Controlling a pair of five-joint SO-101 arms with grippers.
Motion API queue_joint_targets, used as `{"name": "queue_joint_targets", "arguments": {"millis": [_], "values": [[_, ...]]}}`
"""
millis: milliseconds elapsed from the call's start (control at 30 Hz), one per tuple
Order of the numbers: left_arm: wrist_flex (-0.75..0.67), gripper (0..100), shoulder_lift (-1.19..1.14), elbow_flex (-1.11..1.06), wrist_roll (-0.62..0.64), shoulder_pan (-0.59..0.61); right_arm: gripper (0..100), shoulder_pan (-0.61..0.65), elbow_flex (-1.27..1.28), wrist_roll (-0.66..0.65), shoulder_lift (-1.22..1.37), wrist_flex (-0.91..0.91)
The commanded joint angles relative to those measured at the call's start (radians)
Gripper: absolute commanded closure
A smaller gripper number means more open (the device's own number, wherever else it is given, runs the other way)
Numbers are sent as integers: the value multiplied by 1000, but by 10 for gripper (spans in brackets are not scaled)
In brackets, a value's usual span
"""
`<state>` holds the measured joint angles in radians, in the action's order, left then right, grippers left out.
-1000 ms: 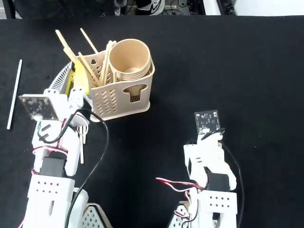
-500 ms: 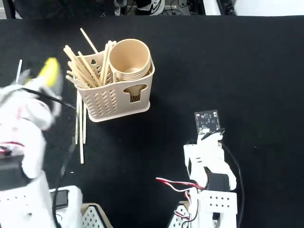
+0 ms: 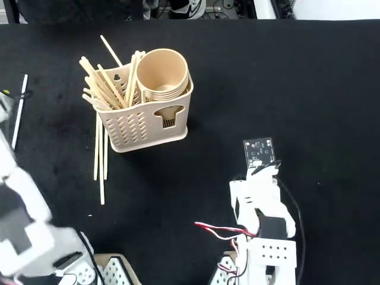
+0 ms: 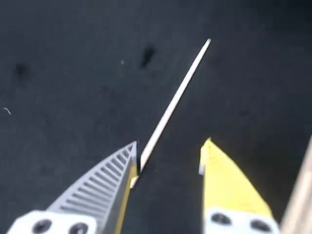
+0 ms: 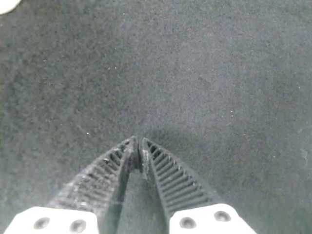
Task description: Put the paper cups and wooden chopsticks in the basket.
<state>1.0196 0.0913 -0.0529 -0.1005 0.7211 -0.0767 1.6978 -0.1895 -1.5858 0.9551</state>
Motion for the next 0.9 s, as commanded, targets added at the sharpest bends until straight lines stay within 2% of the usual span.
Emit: {"name": "queue_joint_targets", "arguments": {"millis": [0,200,333,567,633,733,800,867], "values": [[58,791,-327,323,-183,39,986,11,-2,-5,-10,3],[224,791,-740,759,-209,35,986,11,-2,-5,-10,3],[281,791,-993,1047,-209,25,986,11,-2,-5,-10,3],[470,791,-1329,1512,-221,-12,986,11,-2,-5,-10,3],[554,811,-1393,1603,-264,-27,986,11,-2,-5,-10,3],[664,914,-1461,1716,-322,-44,986,9,-2,-5,-10,3],[707,978,-1464,1716,-347,-45,986,9,-2,-5,-10,3],[740,964,-1444,1712,-351,-47,986,9,-2,-5,-10,3]]}}
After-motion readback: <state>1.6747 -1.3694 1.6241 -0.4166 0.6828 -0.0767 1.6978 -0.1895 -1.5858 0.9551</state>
